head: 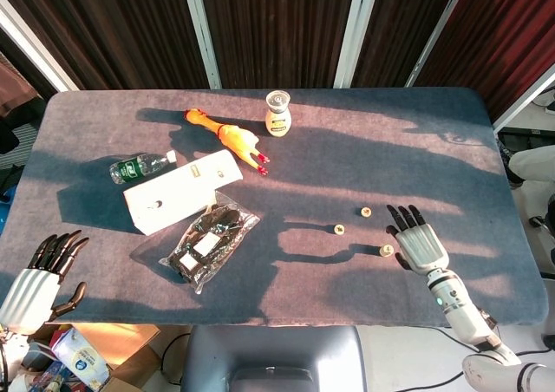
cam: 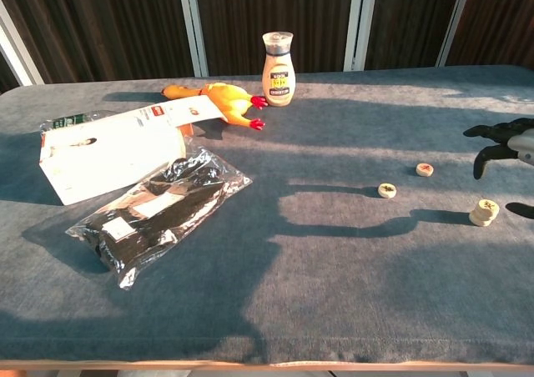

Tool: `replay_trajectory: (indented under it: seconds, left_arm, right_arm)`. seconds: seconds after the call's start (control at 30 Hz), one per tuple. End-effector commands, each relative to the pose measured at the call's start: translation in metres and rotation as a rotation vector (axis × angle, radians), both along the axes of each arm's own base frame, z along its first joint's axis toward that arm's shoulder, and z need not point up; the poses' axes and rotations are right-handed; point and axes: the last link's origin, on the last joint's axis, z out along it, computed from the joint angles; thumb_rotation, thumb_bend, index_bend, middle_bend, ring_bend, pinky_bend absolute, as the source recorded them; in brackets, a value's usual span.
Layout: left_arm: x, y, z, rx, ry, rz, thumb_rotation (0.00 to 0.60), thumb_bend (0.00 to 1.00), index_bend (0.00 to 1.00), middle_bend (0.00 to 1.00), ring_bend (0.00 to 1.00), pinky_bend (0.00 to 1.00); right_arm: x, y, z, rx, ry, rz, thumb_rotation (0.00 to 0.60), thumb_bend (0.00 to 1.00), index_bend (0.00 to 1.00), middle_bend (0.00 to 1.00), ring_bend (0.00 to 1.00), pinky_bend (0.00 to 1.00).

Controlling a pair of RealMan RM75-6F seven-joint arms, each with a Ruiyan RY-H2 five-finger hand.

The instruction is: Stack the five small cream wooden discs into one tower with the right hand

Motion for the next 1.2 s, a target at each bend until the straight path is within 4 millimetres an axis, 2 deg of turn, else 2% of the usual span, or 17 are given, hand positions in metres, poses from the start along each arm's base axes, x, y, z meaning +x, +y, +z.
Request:
replay_trajectory:
  seconds: [0.03,0.23,0.37,0.63,0.9,1.2]
  left_arm:
    - [0.0,0.0,0.0,0.0,0.0,0.0,0.6,0.48,0.0,0.0,0.0,0.02]
    - [0.0,0.001,-0.001,-0.003,0.0,-0.001,0.6,0.48,0.0,0.0,0.0,0.02]
    - [0.0,0.002,-0.001,-0.004,0.001,0.0,0.6,0.48,0.0,0.0,0.0,0.02]
    - [-0.001,0.002,0.002,0.007,0.003,0.001,0.6,0.48,0.0,0.0,0.0,0.02]
    - [-0.002,0.0,0.002,0.007,0.008,0.0,0.6,0.48,0.0,0.0,0.0,0.02]
    - [-0.002,-0.001,0.003,0.007,0.004,-0.001,0.6,0.48,0.0,0.0,0.0,0.02]
  right_arm:
    - [0.007,-0.002,0.009,-0.006,-0.054,-0.005,0.6,0.46,0.44,0.04,0.0,0.0]
    - [0.025,-0.015,0.008,-0.021,-0.111,0.011,0.6,0.45,0.43,0.04,0.0,0.0]
    - [0.044,-0.034,-0.007,-0.005,-0.144,0.029,0.6,0.45,0.44,0.04,0.0,0.0]
    - [0.066,-0.067,-0.048,0.046,-0.145,0.03,0.6,0.45,0.48,0.04,0.0,0.0]
    - [0.076,-0.072,-0.083,0.1,-0.13,0.038,0.6,0.45,0.52,0.05,0.0,0.0]
    - [0.072,-0.072,-0.087,0.101,-0.113,0.04,0.6,0.45,0.56,0.04,0.0,0.0]
